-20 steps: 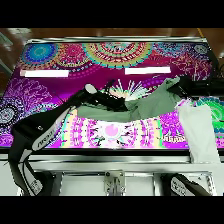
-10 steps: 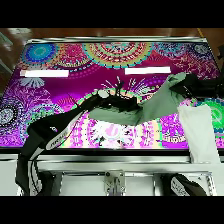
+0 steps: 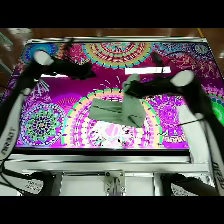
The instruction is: Fold the shirts.
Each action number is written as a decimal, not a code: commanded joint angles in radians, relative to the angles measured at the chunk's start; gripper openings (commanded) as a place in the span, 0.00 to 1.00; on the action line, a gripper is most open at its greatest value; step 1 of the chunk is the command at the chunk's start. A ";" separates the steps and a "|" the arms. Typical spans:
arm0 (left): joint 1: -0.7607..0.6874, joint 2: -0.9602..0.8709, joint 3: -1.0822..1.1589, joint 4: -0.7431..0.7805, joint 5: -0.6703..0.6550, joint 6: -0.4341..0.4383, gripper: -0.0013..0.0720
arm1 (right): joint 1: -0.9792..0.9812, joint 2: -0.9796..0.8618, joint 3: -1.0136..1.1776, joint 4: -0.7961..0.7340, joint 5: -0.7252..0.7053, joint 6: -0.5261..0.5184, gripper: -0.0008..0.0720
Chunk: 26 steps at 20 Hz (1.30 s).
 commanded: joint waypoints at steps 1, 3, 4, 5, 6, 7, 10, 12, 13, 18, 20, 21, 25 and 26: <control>0.140 0.209 0.001 0.095 -0.097 -0.012 0.07 | 0.221 -0.207 0.001 0.103 -0.340 -0.003 0.09; 0.166 0.302 0.001 0.098 -0.122 -0.011 0.07 | 0.274 -0.315 0.001 0.280 -0.441 -0.027 0.10; 0.169 0.340 0.001 0.118 -0.131 -0.011 0.07 | 0.286 -0.357 0.001 0.362 -0.455 -0.038 0.30; 0.168 0.368 0.001 0.139 -0.140 -0.012 0.07 | 0.286 -0.385 0.001 0.414 -0.444 -0.039 0.72; 0.168 0.387 0.000 0.145 -0.151 -0.012 0.07 | 0.279 -0.391 0.001 0.420 -0.423 -0.046 0.91; 0.168 0.399 0.000 0.148 -0.164 -0.012 0.07 | 0.260 -0.384 0.001 0.396 -0.375 -0.065 0.91; 0.168 0.405 -0.004 0.148 -0.193 -0.011 0.07 | 0.151 -0.324 0.001 0.209 -0.165 -0.054 0.91; 0.169 0.404 -0.015 0.150 -0.192 -0.011 0.07 | 0.043 -0.263 0.001 0.053 -0.013 -0.027 0.91; 0.169 0.404 -0.021 0.159 -0.192 -0.011 0.07 | -0.022 -0.232 0.001 -0.035 0.060 -0.008 0.91; 0.168 0.404 -0.042 0.167 -0.192 -0.011 0.07 | -0.302 -0.190 -0.073 -0.254 0.298 0.081 0.94; 0.168 0.404 -0.042 0.167 -0.192 -0.011 0.07 | -0.303 -0.190 -0.179 -0.166 0.196 0.025 0.94; 0.168 0.404 -0.042 0.167 -0.192 -0.011 0.07 | -0.293 -0.190 -0.222 -0.115 0.119 0.008 0.94; 0.169 0.399 -0.043 0.167 -0.192 -0.012 0.07 | -0.235 -0.247 -0.282 0.137 -0.039 -0.081 0.94; 0.168 0.398 -0.043 0.167 -0.192 -0.012 0.07 | -0.217 -0.272 -0.282 0.185 -0.043 -0.103 0.94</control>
